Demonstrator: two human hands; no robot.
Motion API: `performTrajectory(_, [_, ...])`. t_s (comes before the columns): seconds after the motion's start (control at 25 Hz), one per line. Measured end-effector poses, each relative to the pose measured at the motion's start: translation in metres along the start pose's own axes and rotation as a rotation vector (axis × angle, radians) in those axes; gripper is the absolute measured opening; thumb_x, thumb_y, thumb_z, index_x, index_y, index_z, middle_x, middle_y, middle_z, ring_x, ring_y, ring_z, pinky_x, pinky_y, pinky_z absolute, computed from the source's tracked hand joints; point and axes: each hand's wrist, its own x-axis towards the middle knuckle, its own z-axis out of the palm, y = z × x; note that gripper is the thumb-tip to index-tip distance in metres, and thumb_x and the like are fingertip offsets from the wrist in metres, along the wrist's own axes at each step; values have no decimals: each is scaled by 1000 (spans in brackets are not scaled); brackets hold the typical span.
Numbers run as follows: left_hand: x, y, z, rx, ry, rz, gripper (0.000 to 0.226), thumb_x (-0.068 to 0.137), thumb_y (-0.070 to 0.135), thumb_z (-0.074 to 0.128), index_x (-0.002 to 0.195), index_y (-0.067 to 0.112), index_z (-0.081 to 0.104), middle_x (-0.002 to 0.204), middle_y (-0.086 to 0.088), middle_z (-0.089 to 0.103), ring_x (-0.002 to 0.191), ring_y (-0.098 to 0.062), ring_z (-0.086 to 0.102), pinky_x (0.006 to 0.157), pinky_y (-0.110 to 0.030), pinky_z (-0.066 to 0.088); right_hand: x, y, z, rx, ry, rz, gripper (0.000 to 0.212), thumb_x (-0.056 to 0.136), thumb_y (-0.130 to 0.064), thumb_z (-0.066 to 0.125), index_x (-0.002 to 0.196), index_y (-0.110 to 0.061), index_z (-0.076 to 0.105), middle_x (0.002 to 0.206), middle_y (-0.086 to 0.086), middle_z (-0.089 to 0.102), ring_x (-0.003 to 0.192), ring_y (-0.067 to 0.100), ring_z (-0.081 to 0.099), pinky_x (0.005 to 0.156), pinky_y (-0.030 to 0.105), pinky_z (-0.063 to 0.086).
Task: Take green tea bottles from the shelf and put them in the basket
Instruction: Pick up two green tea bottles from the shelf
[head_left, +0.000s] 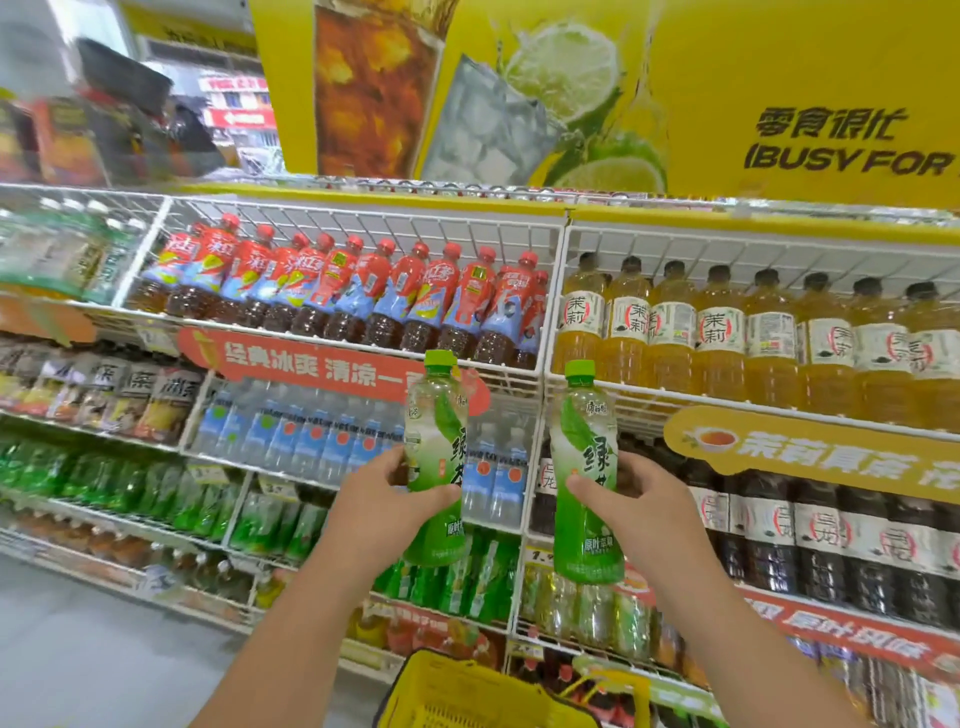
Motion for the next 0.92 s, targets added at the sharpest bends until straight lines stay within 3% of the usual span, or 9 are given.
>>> performTrajectory(0.08, [-11,-3,-13,-36,51,-25,52,81,40,83,125,39,56,117,16,63,89,3,59,57,-10,43,5,-4,10,4,-82,-27,40,82,-44,81,119,-33,68,105,-15,73,96,10,70,84,43,61])
performTrajectory(0.16, [-21,-3,-28,-38,104,-39,44,79,42,83,118,37,63,113,15,69,93,1,64,62,-12,48,6,-11,26,33,-137,-58,50,81,-49,80,125,-30,67,110,-16,71,99,7,67,80,35,59])
performTrajectory(0.28, [-37,1,-60,-30,230,-31,37,79,45,83,111,39,66,106,19,70,92,5,64,73,-18,53,-2,-24,55,77,-241,-85,41,85,-39,80,123,-27,67,104,-18,70,83,-4,66,59,15,50])
performTrajectory(0.36, [-46,-3,-82,-30,291,-17,51,77,50,83,123,34,66,116,13,70,101,-2,66,86,-29,57,-8,-34,75,123,-319,-85,35,87,-33,80,119,-28,68,100,-19,71,72,-10,66,49,8,47])
performTrajectory(0.44, [-55,-11,-106,-59,371,-18,62,76,49,83,131,29,62,122,12,68,106,-5,64,87,-30,56,-13,-44,98,122,-362,-104,35,86,-34,81,118,-31,69,98,-20,74,72,-9,68,52,11,49])
performTrajectory(0.6, [-70,-30,-160,-119,430,2,47,80,37,84,120,33,58,102,24,60,88,11,56,68,-15,47,-24,-66,157,104,-407,-125,37,84,-39,81,119,-34,70,100,-20,74,85,0,70,63,21,54])
performTrajectory(0.72, [-80,-53,-215,-130,459,-10,30,81,31,84,99,40,62,96,26,63,76,14,63,58,-9,47,-40,-85,216,108,-427,-161,36,84,-37,82,118,-33,70,98,-20,74,86,1,70,67,25,57])
performTrajectory(0.8, [-84,-70,-256,-115,502,-21,27,79,32,85,93,42,65,98,23,68,82,12,65,65,-13,51,-53,-97,260,122,-447,-164,33,84,-36,82,115,-33,69,97,-20,73,84,0,69,67,25,57])
performTrajectory(0.92, [-85,-100,-328,-77,541,-37,33,76,39,86,102,42,66,104,21,67,97,1,64,83,-27,53,-73,-113,336,128,-465,-169,33,83,-35,83,113,-33,70,96,-19,75,79,-4,70,63,20,54])
